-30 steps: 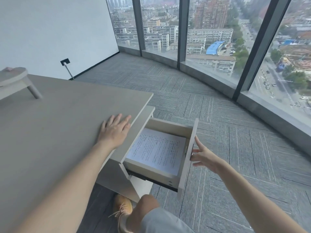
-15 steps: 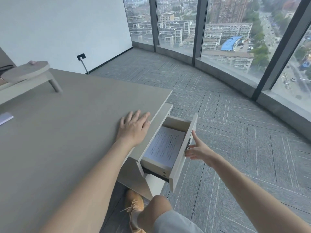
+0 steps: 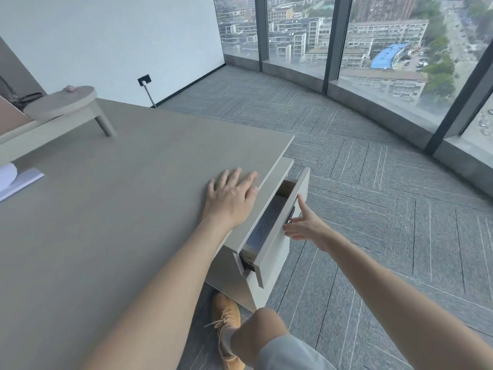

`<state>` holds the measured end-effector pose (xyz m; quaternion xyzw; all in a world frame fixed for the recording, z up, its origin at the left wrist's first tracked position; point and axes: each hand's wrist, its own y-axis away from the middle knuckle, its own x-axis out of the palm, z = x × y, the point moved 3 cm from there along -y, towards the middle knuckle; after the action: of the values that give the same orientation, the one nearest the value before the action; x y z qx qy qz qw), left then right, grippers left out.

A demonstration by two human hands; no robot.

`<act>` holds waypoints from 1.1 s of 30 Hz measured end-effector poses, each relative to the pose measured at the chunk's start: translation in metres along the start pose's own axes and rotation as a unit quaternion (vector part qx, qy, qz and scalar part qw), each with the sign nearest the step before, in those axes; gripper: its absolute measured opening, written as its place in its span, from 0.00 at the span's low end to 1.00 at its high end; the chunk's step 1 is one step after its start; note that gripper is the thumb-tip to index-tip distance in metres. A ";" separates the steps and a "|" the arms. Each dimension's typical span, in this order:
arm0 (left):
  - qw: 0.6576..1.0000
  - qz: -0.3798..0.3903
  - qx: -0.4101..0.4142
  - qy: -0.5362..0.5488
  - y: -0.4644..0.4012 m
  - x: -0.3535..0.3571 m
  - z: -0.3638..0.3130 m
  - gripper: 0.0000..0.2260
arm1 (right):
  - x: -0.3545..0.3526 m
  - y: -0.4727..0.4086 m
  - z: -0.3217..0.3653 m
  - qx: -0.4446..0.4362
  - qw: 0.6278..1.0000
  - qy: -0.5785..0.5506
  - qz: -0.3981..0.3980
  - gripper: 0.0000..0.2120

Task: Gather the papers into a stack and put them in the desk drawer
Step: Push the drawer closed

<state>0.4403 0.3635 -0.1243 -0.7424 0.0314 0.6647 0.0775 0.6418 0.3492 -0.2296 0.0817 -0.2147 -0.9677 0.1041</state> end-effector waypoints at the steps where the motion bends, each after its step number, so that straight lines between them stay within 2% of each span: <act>1: 1.000 -0.001 0.000 0.000 0.000 0.000 0.000 0.23 | 0.002 -0.002 0.001 -0.003 1.000 -0.005 -0.002 0.55; 15: 1.000 -0.009 -0.002 0.006 0.001 -0.001 -0.002 0.23 | 0.034 -0.025 0.013 -0.048 0.998 -0.025 -0.013 0.48; 23: 1.000 -0.010 0.000 0.003 0.000 0.002 -0.002 0.23 | 0.037 -0.033 0.013 -0.042 0.999 -0.016 -0.011 0.52; 33: 1.000 -0.014 -0.002 0.012 0.001 0.002 -0.002 0.23 | 0.037 -0.035 0.015 -0.046 0.999 0.026 0.003 0.51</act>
<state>0.4426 0.3617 -0.1257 -0.7509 0.0201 0.6546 0.0850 0.5972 0.3775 -0.2357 0.1016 -0.1675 -0.9737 0.1161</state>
